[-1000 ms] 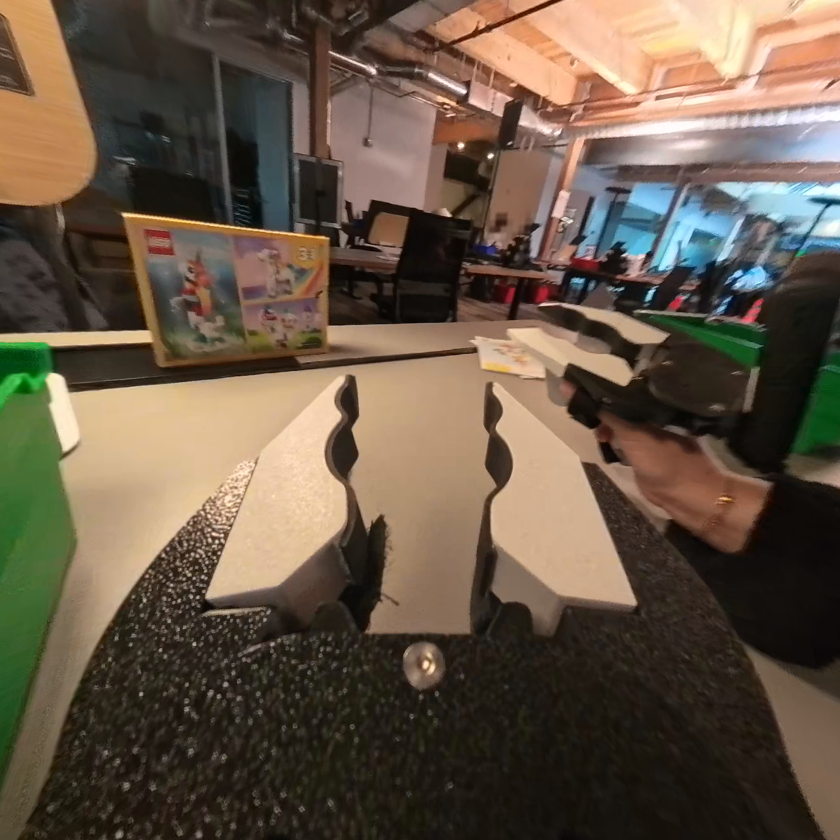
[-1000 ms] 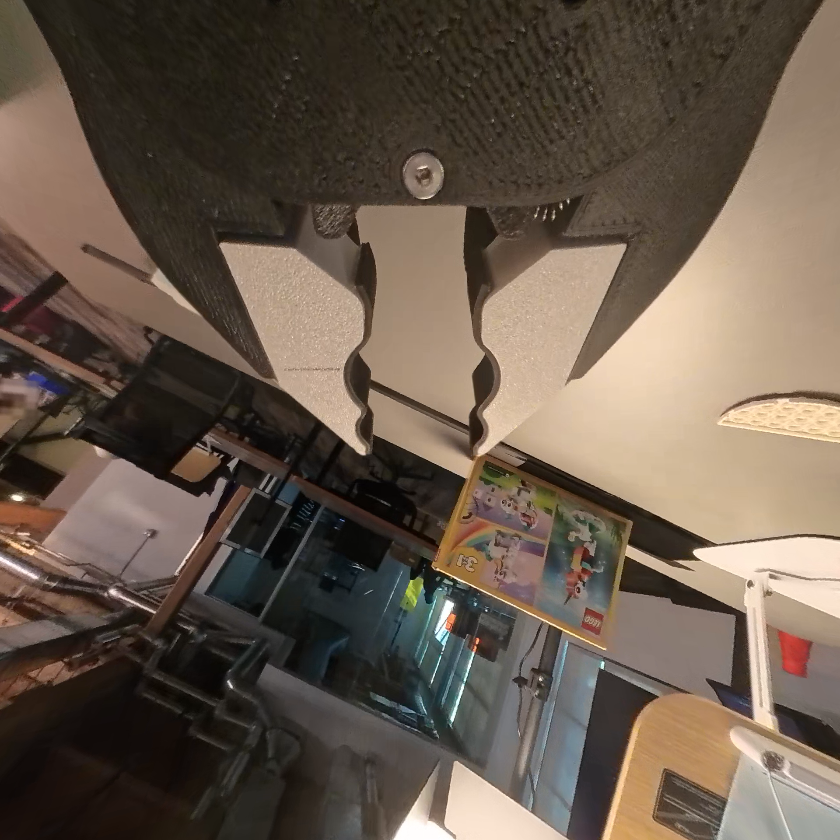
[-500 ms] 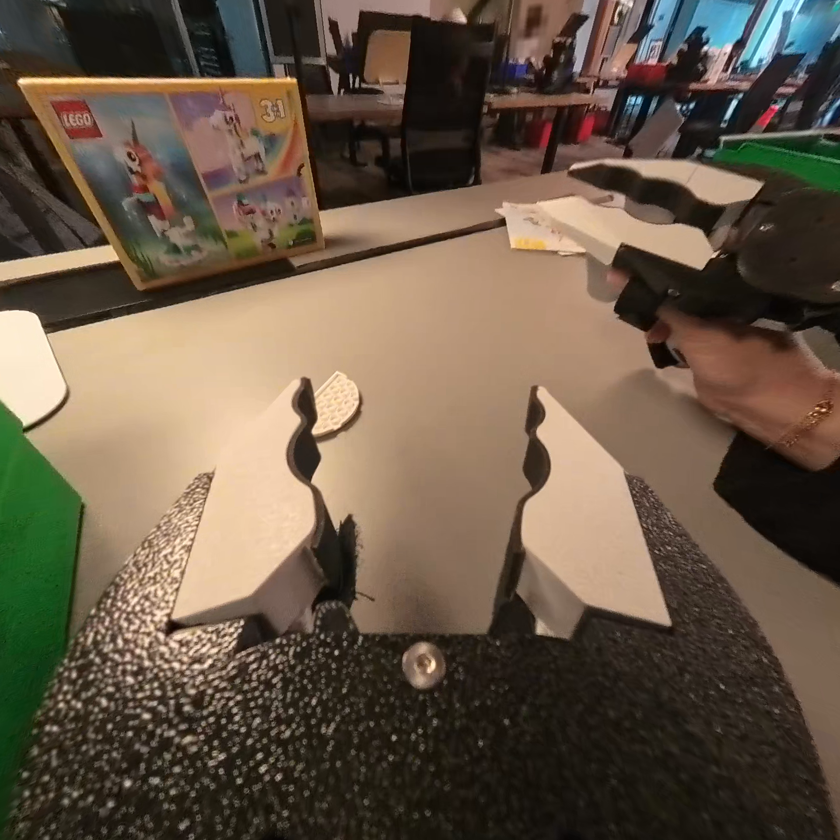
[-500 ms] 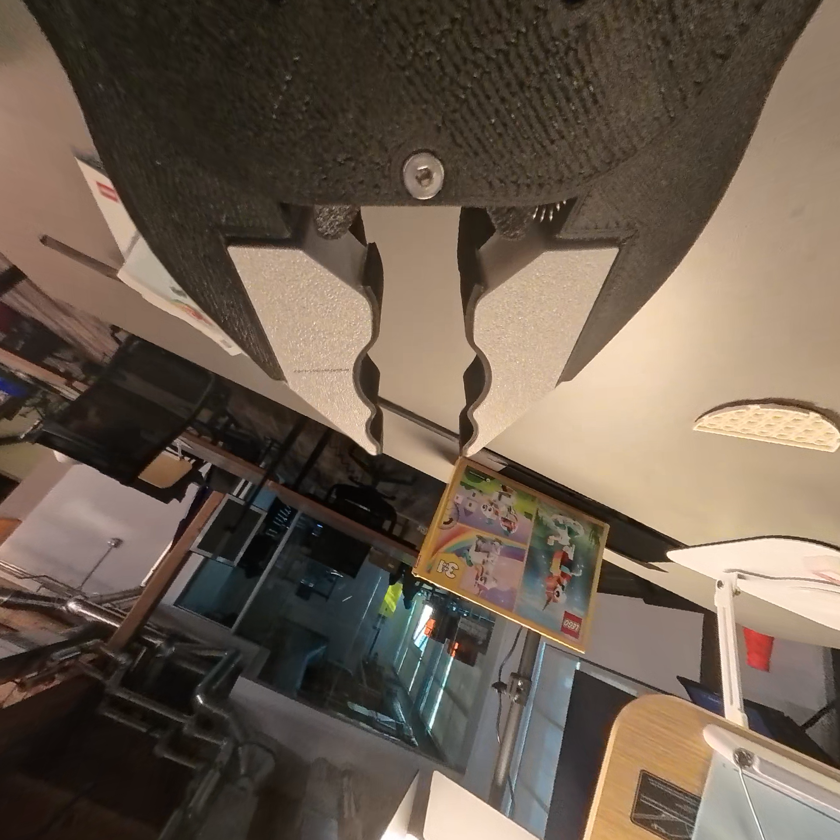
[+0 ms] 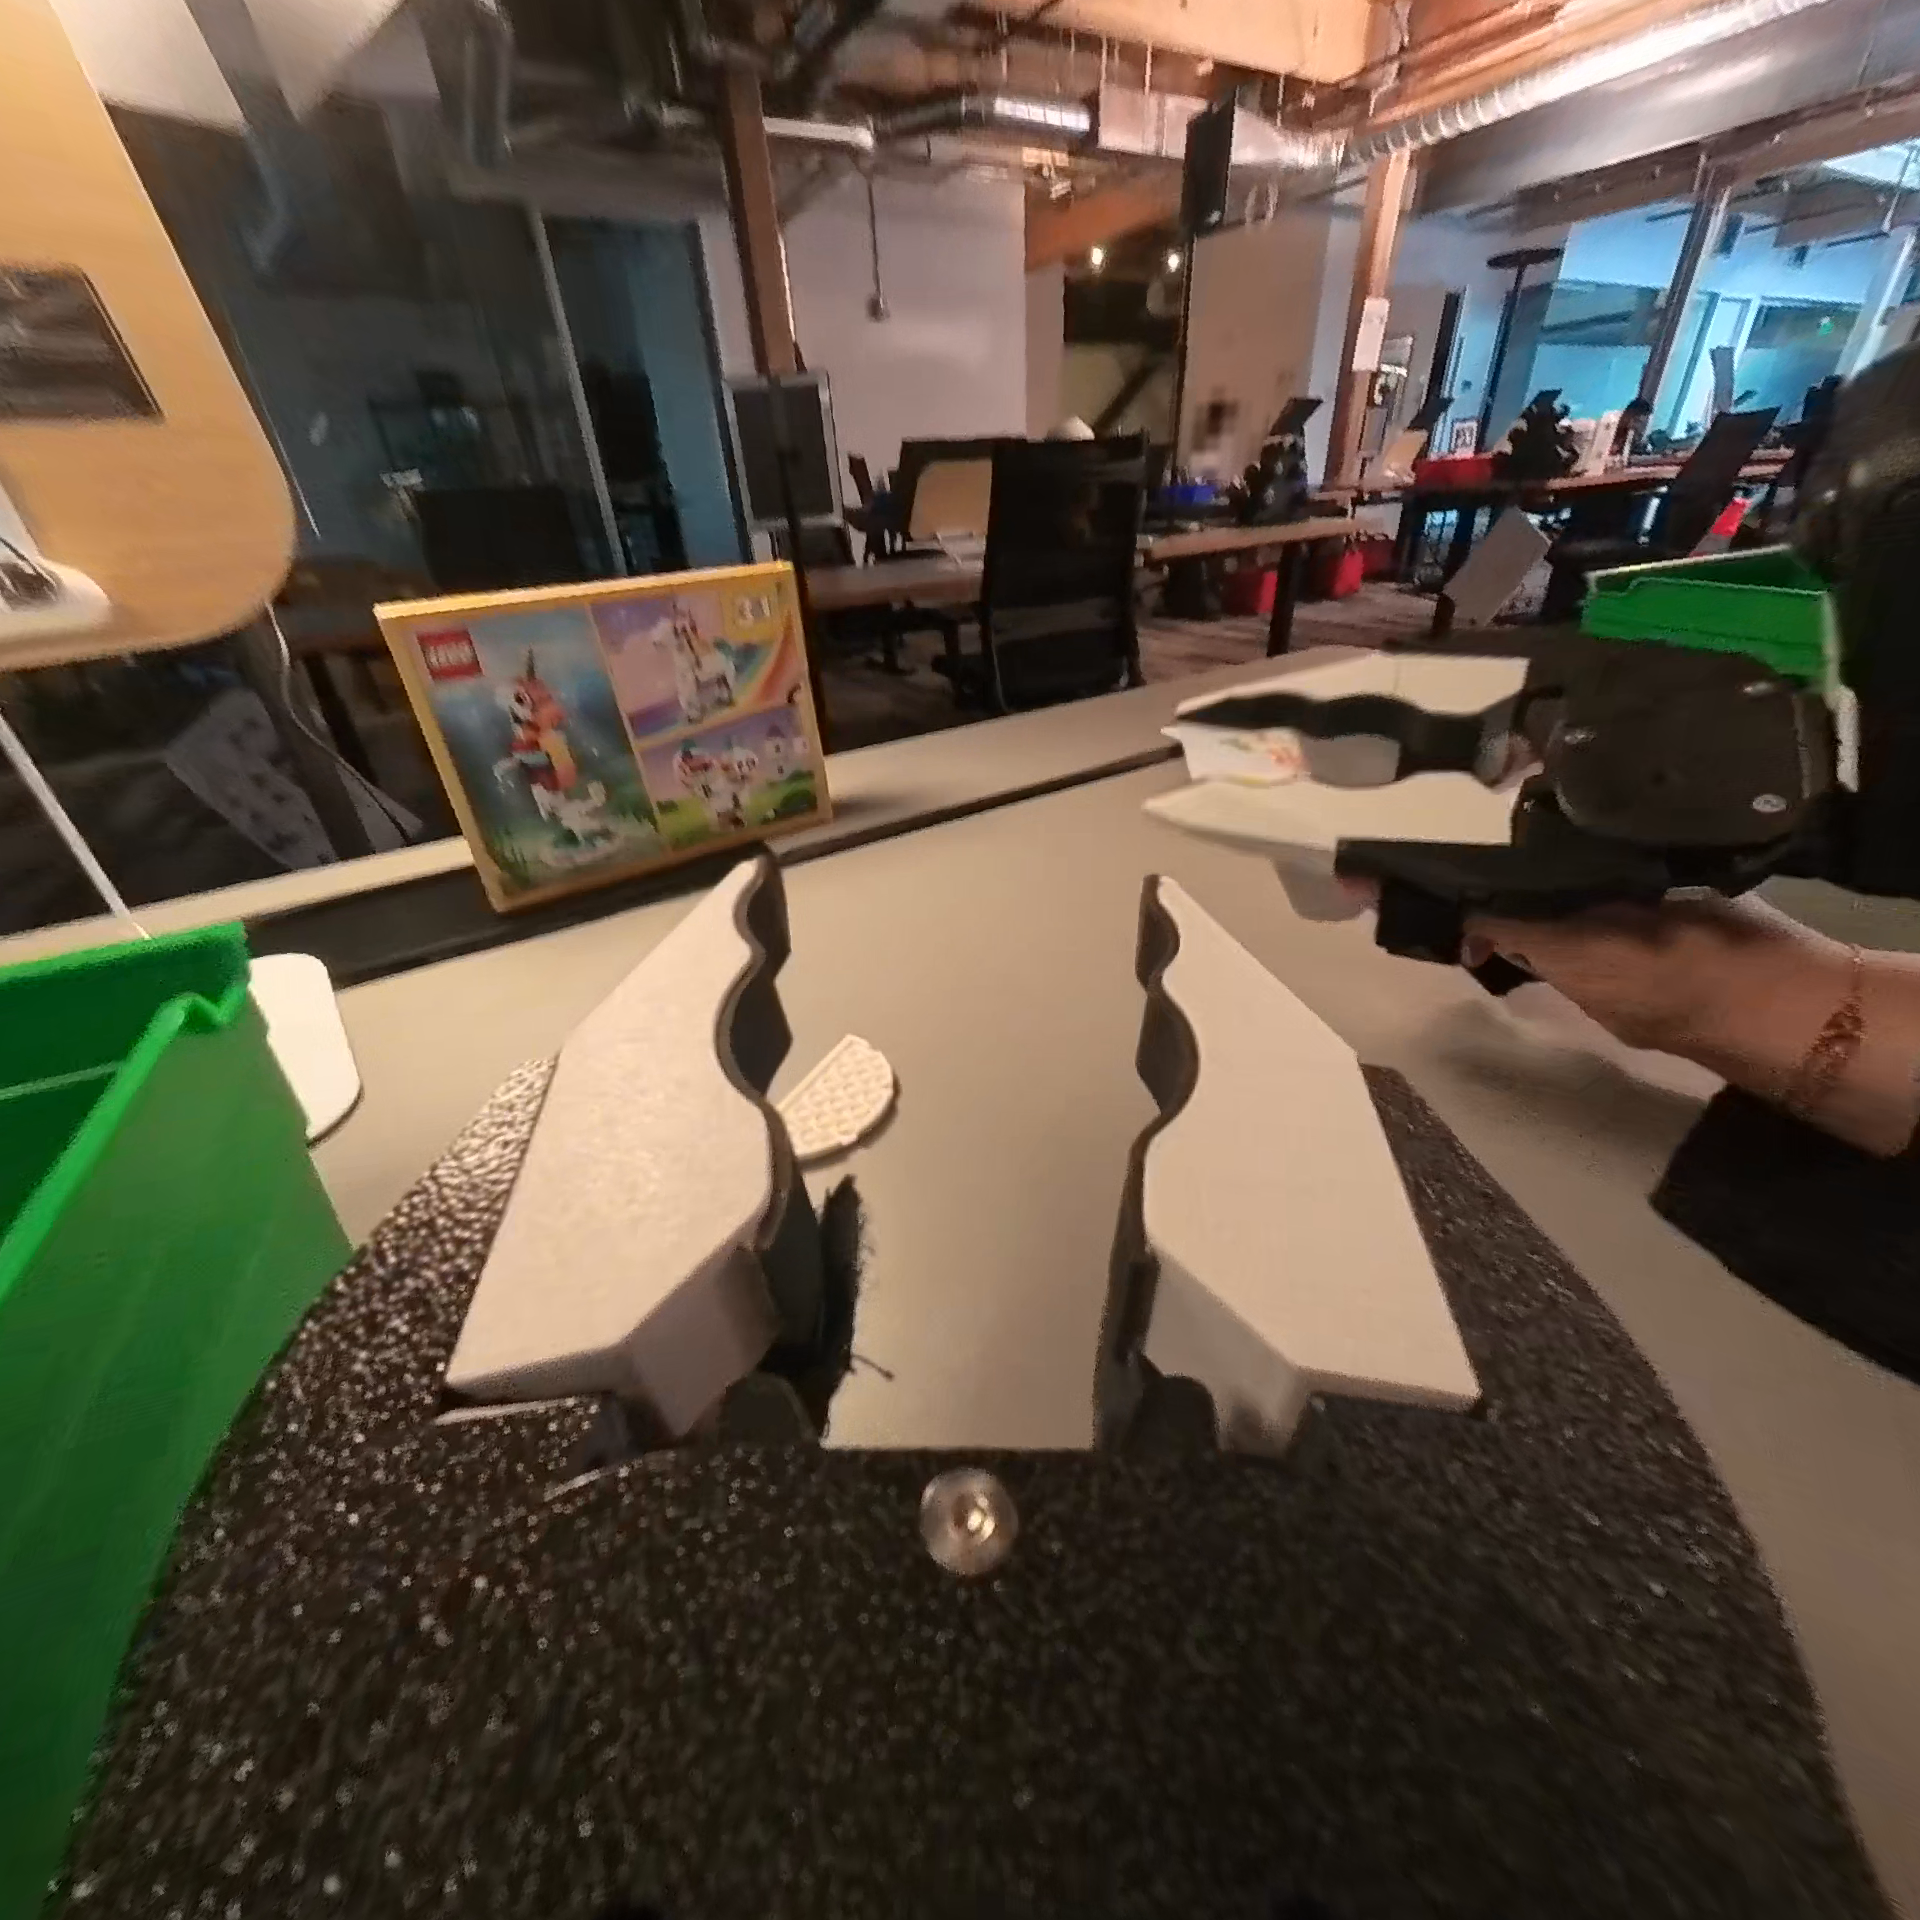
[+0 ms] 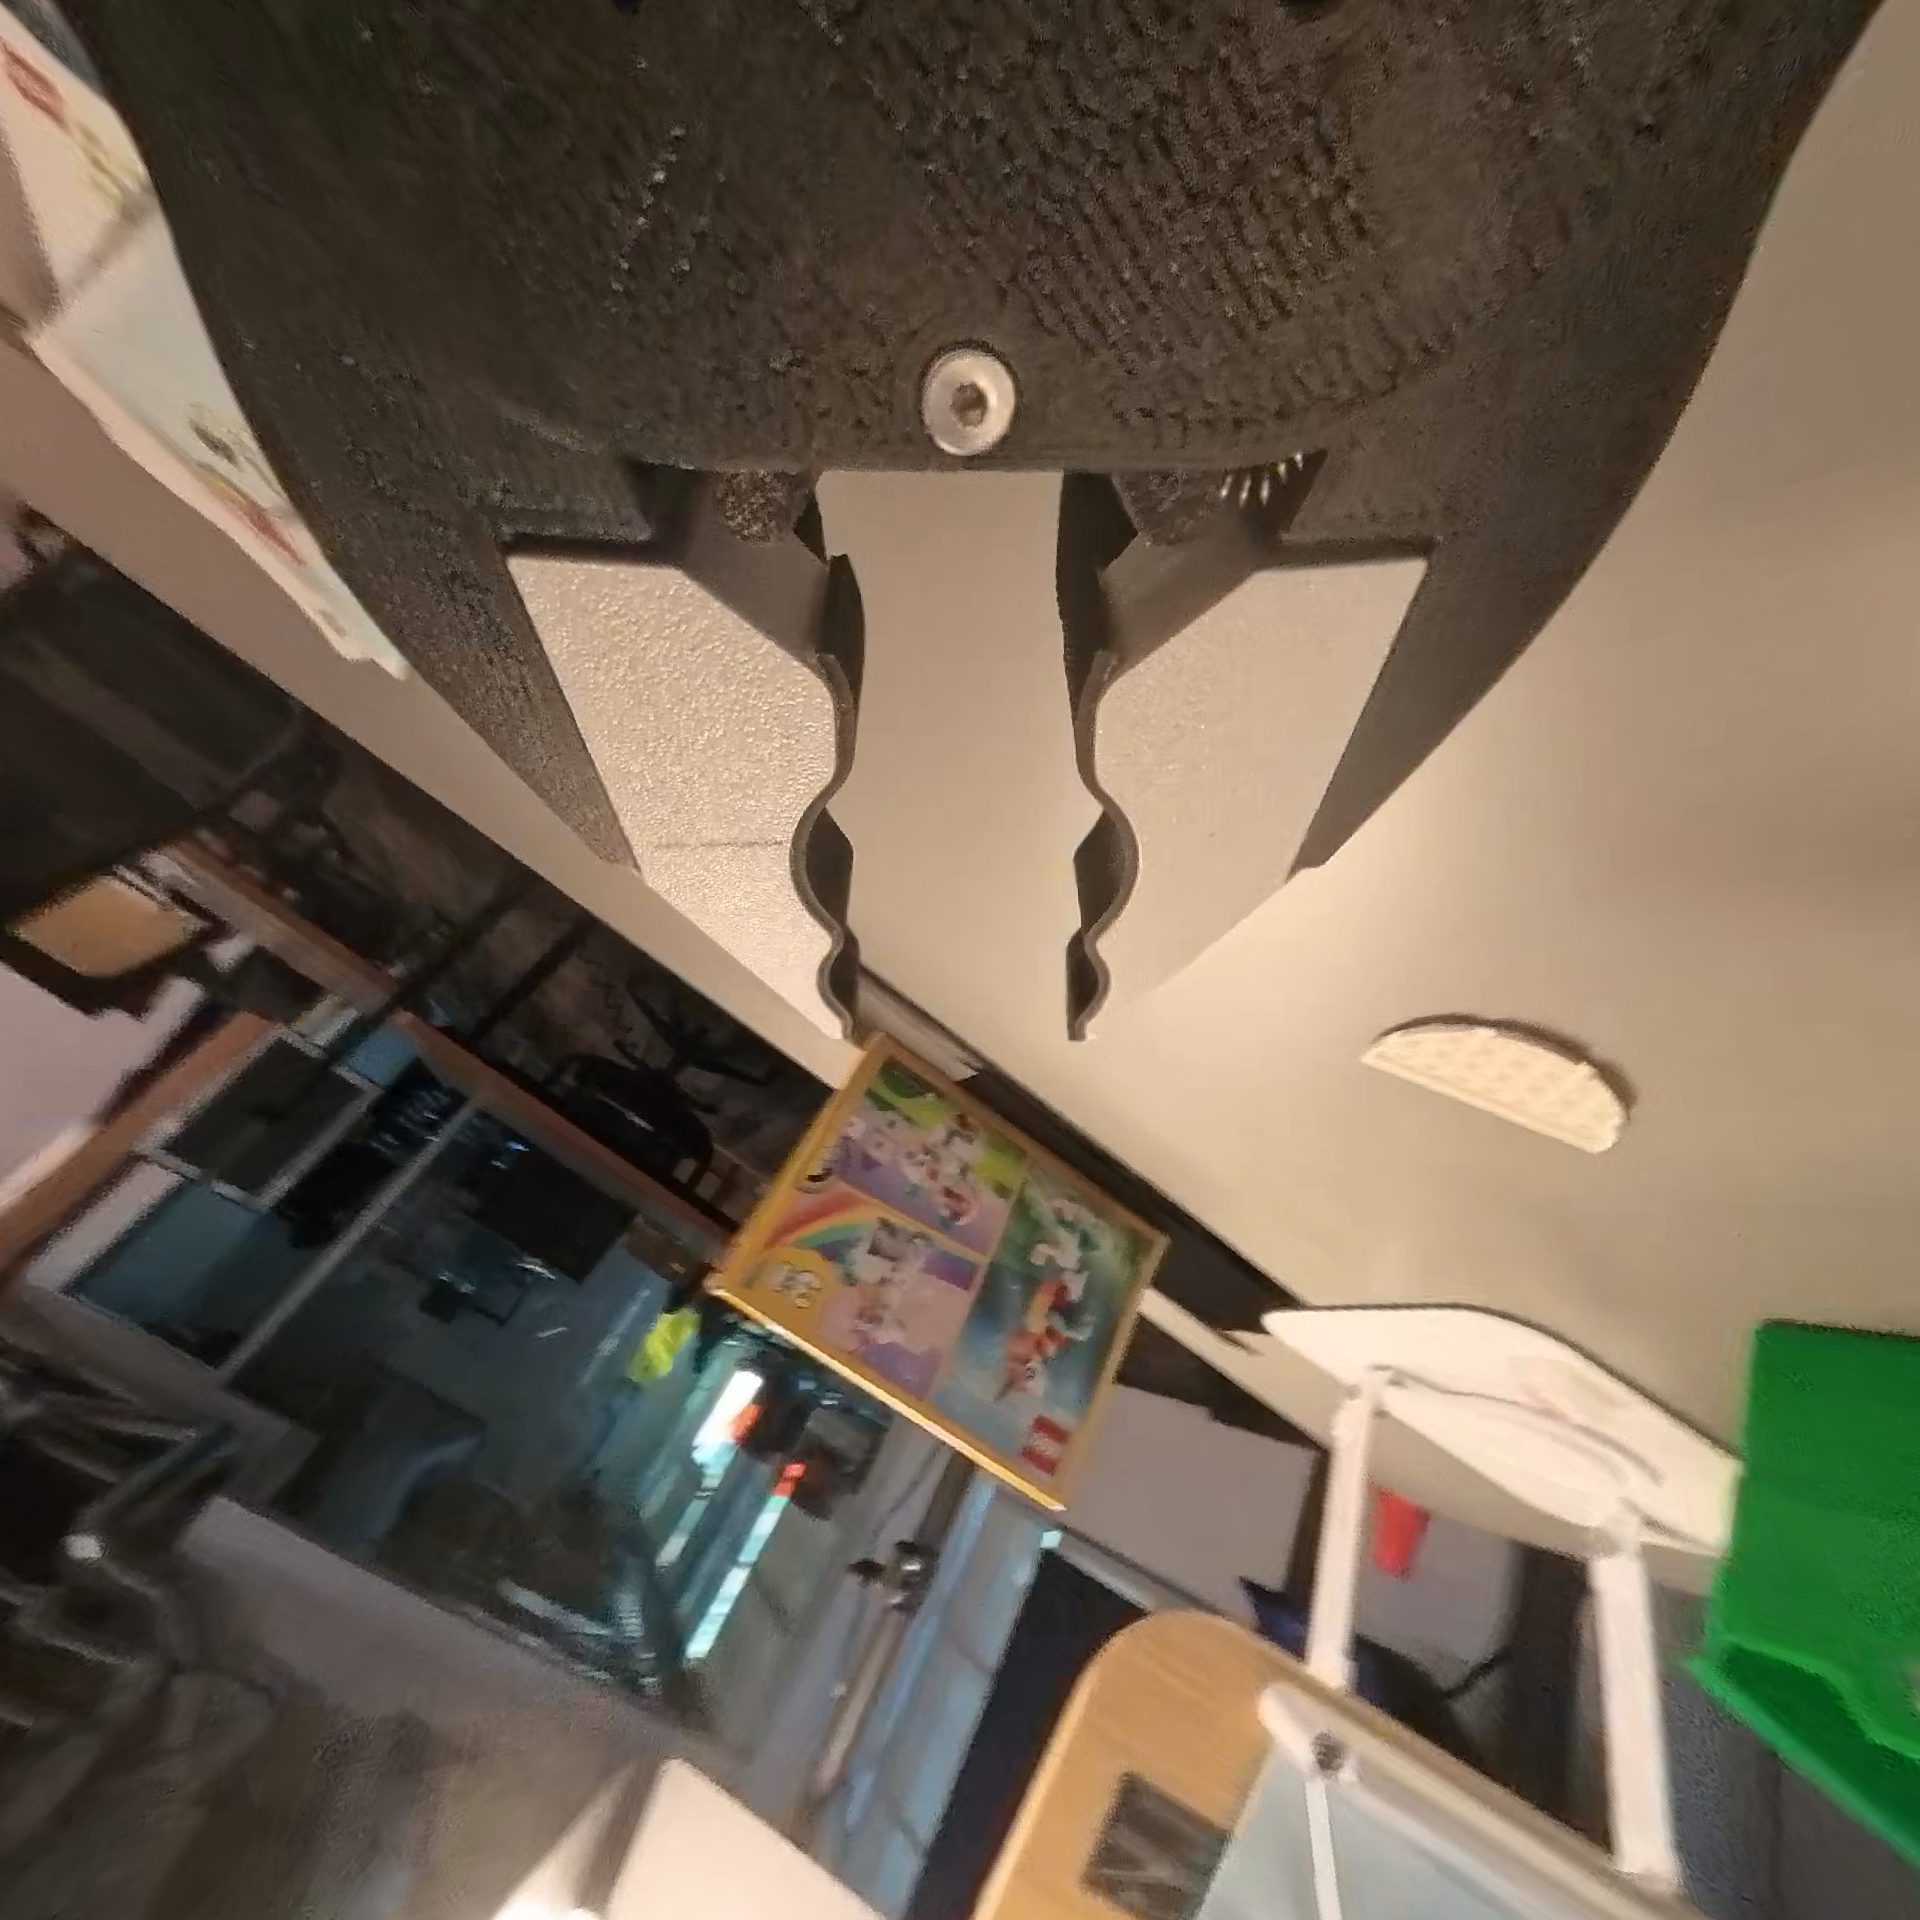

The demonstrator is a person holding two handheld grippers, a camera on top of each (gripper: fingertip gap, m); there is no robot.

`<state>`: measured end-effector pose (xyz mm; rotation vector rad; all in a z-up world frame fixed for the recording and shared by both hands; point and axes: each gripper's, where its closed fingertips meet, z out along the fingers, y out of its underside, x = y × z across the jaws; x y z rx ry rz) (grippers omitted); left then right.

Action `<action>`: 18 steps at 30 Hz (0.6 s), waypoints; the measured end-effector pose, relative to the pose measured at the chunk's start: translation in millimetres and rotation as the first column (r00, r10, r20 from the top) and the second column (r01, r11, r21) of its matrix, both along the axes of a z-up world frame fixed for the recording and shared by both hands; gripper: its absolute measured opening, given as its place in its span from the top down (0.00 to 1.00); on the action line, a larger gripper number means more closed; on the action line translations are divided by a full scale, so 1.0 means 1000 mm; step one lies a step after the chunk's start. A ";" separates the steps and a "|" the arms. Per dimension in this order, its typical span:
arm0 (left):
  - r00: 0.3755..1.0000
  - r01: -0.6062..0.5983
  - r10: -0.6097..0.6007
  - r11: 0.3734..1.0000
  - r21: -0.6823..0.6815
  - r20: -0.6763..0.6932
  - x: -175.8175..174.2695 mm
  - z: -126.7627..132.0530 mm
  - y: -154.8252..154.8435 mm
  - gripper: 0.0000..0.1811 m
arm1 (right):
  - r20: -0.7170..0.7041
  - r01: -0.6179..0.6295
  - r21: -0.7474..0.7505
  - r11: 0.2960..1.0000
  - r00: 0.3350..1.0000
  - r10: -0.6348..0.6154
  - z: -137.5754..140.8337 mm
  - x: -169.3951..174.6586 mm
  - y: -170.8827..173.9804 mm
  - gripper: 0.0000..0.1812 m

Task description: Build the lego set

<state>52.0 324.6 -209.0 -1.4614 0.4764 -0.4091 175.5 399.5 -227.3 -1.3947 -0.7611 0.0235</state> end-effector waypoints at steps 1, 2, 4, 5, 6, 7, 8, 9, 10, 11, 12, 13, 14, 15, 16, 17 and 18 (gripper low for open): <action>1.000 -0.005 0.005 1.000 0.026 -0.001 -0.001 0.004 -0.001 0.65 | 0.004 -0.066 -0.037 0.997 0.998 0.066 -0.005 -0.008 -0.004 0.79; 1.000 -0.013 0.013 0.999 0.049 0.000 -0.003 0.007 -0.001 0.65 | 0.000 -0.129 -0.087 0.988 0.992 0.129 -0.010 -0.015 -0.009 0.78; 0.999 -0.040 0.039 0.996 0.084 0.012 -0.010 0.013 0.002 0.68 | -0.003 -0.207 -0.181 0.961 0.978 0.210 -0.018 -0.026 -0.017 0.78; 0.998 -0.055 0.054 0.994 0.093 0.020 -0.014 0.015 0.004 0.69 | 0.000 -0.248 -0.224 0.942 0.967 0.255 -0.022 -0.032 -0.021 0.78; 0.998 -0.067 0.065 0.993 0.095 0.026 -0.018 0.016 0.006 0.69 | 0.005 -0.287 -0.273 0.918 0.954 0.300 -0.026 -0.040 -0.023 0.78; 0.996 -0.081 0.078 0.992 0.093 0.033 -0.022 0.017 0.008 0.69 | 0.016 -0.318 -0.331 0.888 0.940 0.342 -0.032 -0.048 -0.025 0.78; 0.995 -0.096 0.092 0.991 0.089 0.046 -0.027 0.018 0.010 0.69 | 0.031 -0.353 -0.397 0.847 0.918 0.397 -0.040 -0.058 -0.028 0.76; 0.993 -0.107 0.101 0.990 0.087 0.064 -0.031 0.020 0.012 0.70 | 0.045 -0.382 -0.459 0.802 0.892 0.450 -0.048 -0.068 -0.030 0.74; 0.990 -0.129 0.122 0.987 0.095 0.078 -0.037 0.023 0.013 0.71 | 0.052 -0.415 -0.508 0.755 0.860 0.508 -0.053 -0.079 -0.033 0.73; 0.984 -0.166 0.157 0.980 0.111 0.086 -0.044 0.027 0.014 0.73 | 0.040 -0.472 -0.544 0.693 0.811 0.584 -0.055 -0.092 -0.040 0.71; 0.978 -0.195 0.183 0.972 0.132 0.096 -0.050 0.032 0.013 0.74 | 0.021 -0.533 -0.559 0.635 0.757 0.653 -0.053 -0.104 -0.045 0.70; 0.975 -0.206 0.190 0.967 0.152 0.111 -0.054 0.037 0.011 0.74 | 0.026 -0.561 -0.566 0.604 0.720 0.693 -0.053 -0.112 -0.044 0.70; 0.973 -0.210 0.189 0.963 0.171 0.132 -0.056 0.042 0.009 0.74 | 0.061 -0.554 -0.586 0.591 0.697 0.715 -0.057 -0.118 -0.038 0.70; 0.971 -0.210 0.184 0.960 0.185 0.150 -0.057 0.046 0.006 0.74 | 0.114 -0.526 -0.613 0.590 0.680 0.725 -0.064 -0.120 -0.028 0.70; 0.971 -0.208 0.178 0.958 0.197 0.159 -0.058 0.049 0.005 0.74 | 0.162 -0.496 -0.642 0.584 0.657 0.736 -0.071 -0.122 -0.020 0.69; 0.971 -0.210 0.179 0.956 0.207 0.158 -0.059 0.051 0.004 0.74 | 0.192 -0.471 -0.678 0.564 0.628 0.754 -0.079 -0.124 -0.014 0.69; 0.971 -0.217 0.187 0.953 0.211 0.152 -0.060 0.051 0.004 0.74 | 0.204 -0.451 -0.714 0.536 0.599 0.775 -0.085 -0.126 -0.010 0.68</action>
